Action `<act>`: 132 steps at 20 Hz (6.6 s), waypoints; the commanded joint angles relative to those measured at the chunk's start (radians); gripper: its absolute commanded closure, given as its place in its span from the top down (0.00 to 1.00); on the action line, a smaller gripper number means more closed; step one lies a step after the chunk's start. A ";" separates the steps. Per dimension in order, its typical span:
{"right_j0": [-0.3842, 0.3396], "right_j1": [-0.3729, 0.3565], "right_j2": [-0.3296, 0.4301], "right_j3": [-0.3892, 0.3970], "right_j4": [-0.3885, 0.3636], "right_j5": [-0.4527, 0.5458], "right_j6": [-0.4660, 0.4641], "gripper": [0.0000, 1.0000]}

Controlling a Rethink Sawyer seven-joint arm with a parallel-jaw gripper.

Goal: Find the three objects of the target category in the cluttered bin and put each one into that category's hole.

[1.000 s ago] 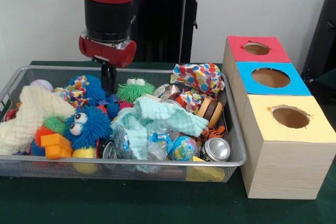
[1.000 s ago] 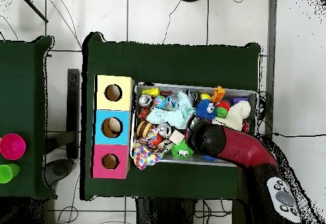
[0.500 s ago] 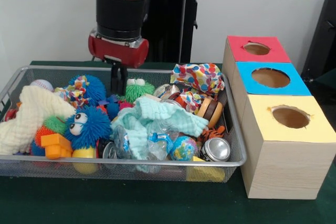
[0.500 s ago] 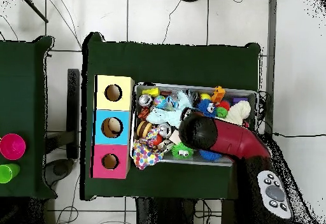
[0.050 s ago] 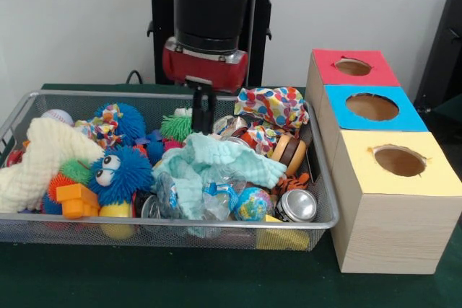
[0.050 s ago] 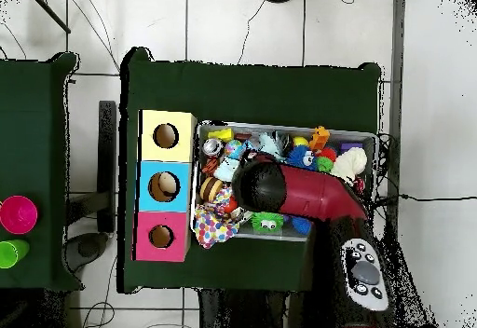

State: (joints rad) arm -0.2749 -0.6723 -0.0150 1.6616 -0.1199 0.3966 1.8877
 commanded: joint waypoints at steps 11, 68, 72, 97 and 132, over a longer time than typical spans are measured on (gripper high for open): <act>0.111 0.157 -0.022 -0.086 0.144 -0.087 0.259 0.00; 0.090 0.223 0.114 0.040 0.355 -0.017 0.171 1.00; 0.093 0.204 0.128 0.072 0.372 -0.012 0.185 1.00; 0.156 0.329 0.063 -0.004 0.391 -0.183 0.208 1.00; 0.173 0.264 -0.078 -0.053 0.363 -0.126 0.133 0.00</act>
State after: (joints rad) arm -0.0738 -0.3748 -0.0619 1.6439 0.2438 0.2005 1.8877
